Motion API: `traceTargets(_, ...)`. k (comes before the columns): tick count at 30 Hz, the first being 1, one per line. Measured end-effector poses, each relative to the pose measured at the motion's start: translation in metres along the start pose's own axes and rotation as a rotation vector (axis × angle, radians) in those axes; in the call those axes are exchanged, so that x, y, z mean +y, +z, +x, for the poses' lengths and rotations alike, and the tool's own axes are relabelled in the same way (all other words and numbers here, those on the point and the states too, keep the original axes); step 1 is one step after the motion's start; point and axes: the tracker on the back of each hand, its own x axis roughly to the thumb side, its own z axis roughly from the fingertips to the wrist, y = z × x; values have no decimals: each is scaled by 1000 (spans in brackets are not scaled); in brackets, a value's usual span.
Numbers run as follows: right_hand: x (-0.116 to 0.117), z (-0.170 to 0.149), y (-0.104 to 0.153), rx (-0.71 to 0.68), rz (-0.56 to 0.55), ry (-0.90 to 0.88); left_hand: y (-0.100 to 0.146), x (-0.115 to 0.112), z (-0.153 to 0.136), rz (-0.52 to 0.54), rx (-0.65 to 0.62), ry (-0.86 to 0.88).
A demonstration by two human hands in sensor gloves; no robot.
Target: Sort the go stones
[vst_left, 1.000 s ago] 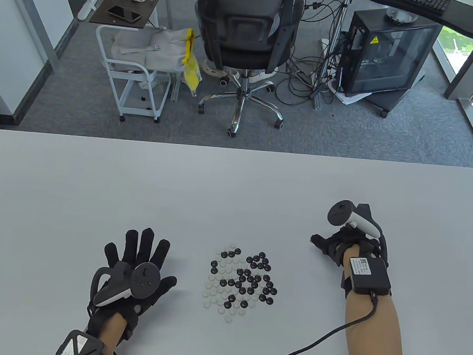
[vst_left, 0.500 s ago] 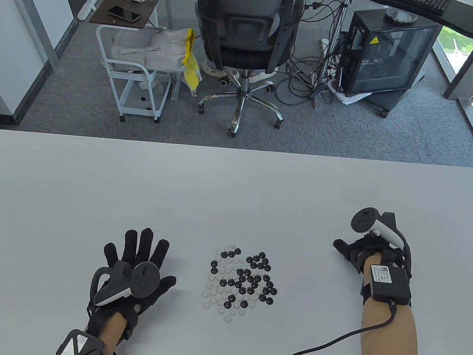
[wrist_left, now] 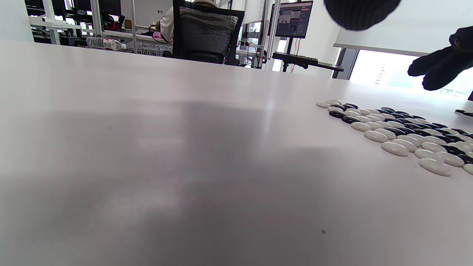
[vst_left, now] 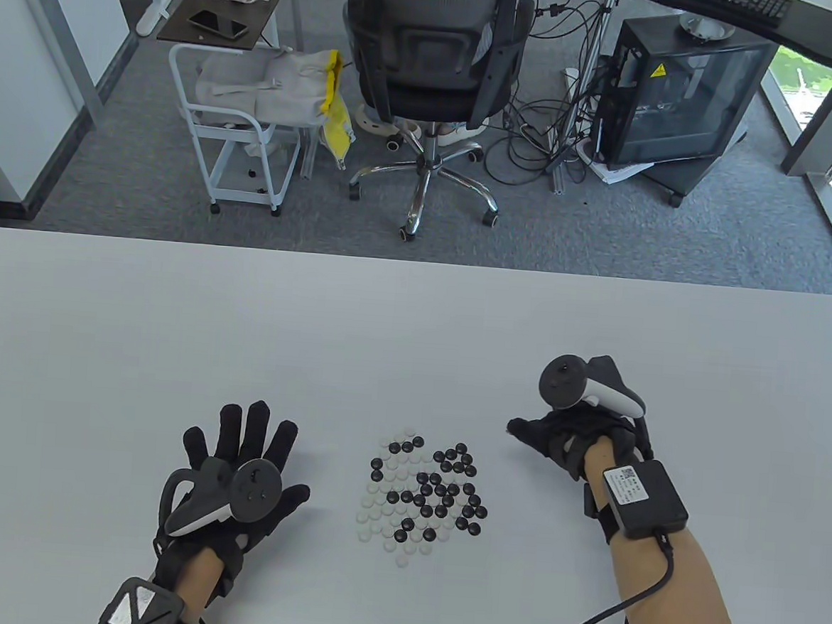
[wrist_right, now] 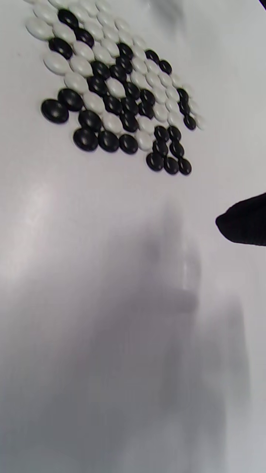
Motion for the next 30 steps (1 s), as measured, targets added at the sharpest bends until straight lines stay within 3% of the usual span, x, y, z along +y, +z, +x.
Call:
traceTargets(6, 18, 40, -25, -130, 64, 0, 0, 0, 0, 2, -4, -3)
traceTargets(13, 30, 41, -50, -94, 102, -17, 2, 2, -2, 15, -4, 8)
traceTargets(19, 10, 1, -50, 95, 26, -60, 2, 2, -3, 14, -2, 11)
traceTargets(30, 2, -84, -7, 405, -28, -119, 3, 3, -6, 16, 1, 12)
